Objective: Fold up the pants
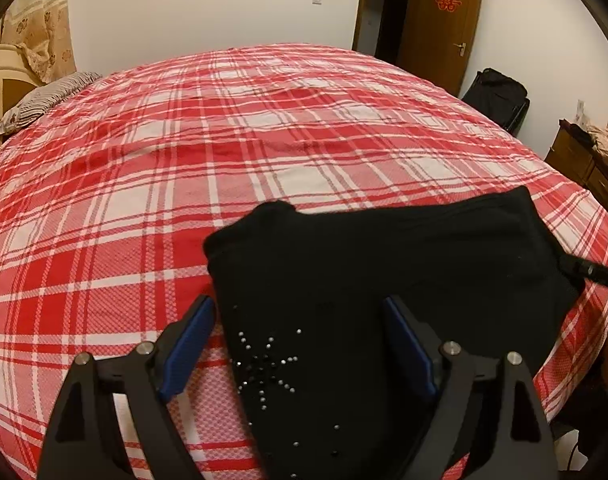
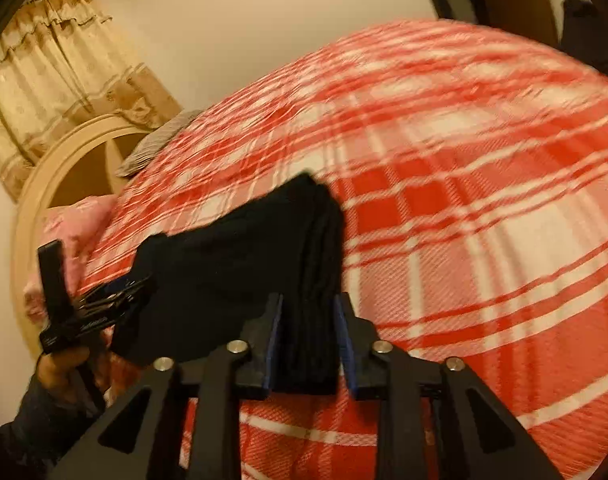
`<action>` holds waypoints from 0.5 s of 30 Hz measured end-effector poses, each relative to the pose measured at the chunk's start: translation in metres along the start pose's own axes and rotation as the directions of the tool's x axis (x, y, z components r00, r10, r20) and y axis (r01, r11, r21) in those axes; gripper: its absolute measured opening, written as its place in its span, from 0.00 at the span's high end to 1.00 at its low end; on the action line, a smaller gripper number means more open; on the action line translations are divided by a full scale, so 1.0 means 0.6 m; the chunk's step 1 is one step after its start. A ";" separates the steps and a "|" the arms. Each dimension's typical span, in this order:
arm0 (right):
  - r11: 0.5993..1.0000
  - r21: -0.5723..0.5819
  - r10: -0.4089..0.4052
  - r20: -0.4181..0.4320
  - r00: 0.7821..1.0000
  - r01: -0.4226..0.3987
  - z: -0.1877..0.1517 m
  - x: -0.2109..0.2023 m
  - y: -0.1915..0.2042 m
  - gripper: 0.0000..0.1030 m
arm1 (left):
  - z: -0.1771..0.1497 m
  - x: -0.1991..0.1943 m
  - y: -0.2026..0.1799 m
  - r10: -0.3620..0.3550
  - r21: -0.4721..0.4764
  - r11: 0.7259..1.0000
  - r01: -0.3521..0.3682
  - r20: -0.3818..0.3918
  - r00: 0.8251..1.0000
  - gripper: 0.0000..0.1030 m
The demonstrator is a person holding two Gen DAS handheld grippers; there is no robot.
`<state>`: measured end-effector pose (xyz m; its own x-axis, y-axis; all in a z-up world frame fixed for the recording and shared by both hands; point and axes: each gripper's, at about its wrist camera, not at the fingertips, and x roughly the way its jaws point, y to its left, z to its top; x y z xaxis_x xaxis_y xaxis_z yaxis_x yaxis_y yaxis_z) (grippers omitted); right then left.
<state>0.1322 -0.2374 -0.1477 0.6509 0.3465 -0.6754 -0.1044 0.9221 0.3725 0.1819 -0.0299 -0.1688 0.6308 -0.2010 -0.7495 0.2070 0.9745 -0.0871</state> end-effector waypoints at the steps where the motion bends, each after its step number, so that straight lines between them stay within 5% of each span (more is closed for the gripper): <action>1: 1.000 -0.021 -0.016 0.038 0.999 0.017 0.006 -0.011 0.010 0.68 | 0.000 0.000 -0.002 0.003 0.006 1.000 -0.003 0.000 1.000 0.15; 3: 0.998 -0.056 -0.008 0.088 0.996 0.013 0.020 -0.023 0.031 0.66 | 0.000 0.001 -0.004 0.002 0.012 1.000 -0.002 -0.004 1.000 0.15; 7: 0.989 -0.118 0.104 0.121 0.987 -0.090 0.039 -0.015 0.079 0.40 | 0.000 0.003 -0.004 0.003 0.013 1.000 -0.003 -0.008 1.000 0.15; 11: 0.981 -0.152 0.125 0.033 0.992 -0.118 0.050 0.043 0.105 0.40 | -0.001 0.004 -0.004 0.001 0.012 1.000 -0.001 -0.013 1.000 0.15; 15: 0.994 -0.086 0.056 -0.058 0.997 -0.061 0.049 0.106 0.077 0.40 | -0.001 0.007 -0.003 -0.005 0.010 1.000 0.005 -0.017 1.000 0.14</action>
<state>0.1908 -0.1778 -0.1548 0.5991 0.4073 -0.6894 -0.2084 0.9106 0.3569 0.1839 -0.0325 -0.1720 0.6174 -0.2039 -0.7598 0.2174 0.9724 -0.0843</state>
